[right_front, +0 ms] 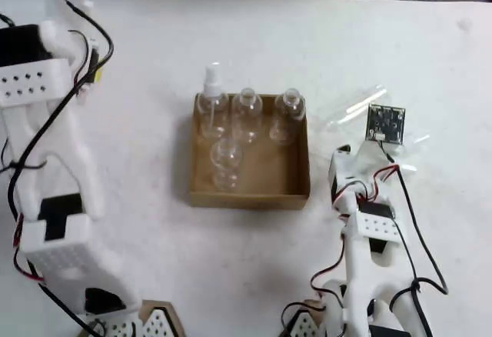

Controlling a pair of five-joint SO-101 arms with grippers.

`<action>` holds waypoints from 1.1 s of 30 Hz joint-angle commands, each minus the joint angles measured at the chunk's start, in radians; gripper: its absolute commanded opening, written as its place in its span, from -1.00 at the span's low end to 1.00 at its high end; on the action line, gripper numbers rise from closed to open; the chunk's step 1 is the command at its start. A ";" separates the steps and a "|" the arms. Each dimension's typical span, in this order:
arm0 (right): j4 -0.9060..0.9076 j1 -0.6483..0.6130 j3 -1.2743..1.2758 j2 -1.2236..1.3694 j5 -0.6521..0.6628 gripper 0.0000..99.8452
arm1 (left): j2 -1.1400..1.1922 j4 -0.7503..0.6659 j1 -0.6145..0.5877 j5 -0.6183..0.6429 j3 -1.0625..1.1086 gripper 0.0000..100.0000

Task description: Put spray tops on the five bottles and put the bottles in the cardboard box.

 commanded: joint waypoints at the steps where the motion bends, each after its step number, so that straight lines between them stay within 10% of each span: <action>1: -0.022 -0.012 -0.041 0.002 0.012 -0.75 | -0.139 0.014 -0.001 0.021 -0.026 -0.96; 15: -0.024 -0.012 -0.041 0.004 0.012 -0.75 | -0.682 -0.020 0.156 0.140 0.473 -0.96; 33: -0.024 -0.005 -0.043 0.002 0.012 -0.75 | -1.213 -0.568 0.501 0.476 1.022 -0.96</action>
